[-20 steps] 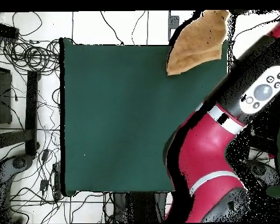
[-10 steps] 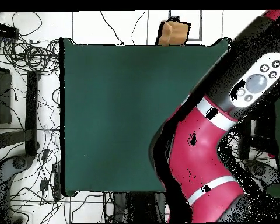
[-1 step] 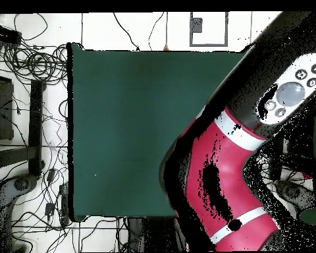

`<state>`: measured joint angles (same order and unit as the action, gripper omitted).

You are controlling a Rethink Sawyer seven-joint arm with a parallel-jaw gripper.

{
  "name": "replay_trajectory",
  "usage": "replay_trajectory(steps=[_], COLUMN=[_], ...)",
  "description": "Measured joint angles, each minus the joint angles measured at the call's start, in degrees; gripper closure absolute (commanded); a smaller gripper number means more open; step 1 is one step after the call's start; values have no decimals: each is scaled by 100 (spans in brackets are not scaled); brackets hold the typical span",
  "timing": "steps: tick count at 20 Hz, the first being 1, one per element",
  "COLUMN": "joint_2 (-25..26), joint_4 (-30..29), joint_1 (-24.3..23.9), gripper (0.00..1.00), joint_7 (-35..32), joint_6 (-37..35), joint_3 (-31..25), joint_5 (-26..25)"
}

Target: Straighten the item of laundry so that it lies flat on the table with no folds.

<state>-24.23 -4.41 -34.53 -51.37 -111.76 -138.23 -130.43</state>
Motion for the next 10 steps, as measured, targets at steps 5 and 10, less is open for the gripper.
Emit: replay_trajectory(steps=[5,10], joint_2=[46,325], joint_4=[-191,-382], joint_1=[-29,-104], gripper=[100,100], joint_7=[0,0], joint_6=[4,266], joint_3=[-26,-15], joint_5=[340,889])
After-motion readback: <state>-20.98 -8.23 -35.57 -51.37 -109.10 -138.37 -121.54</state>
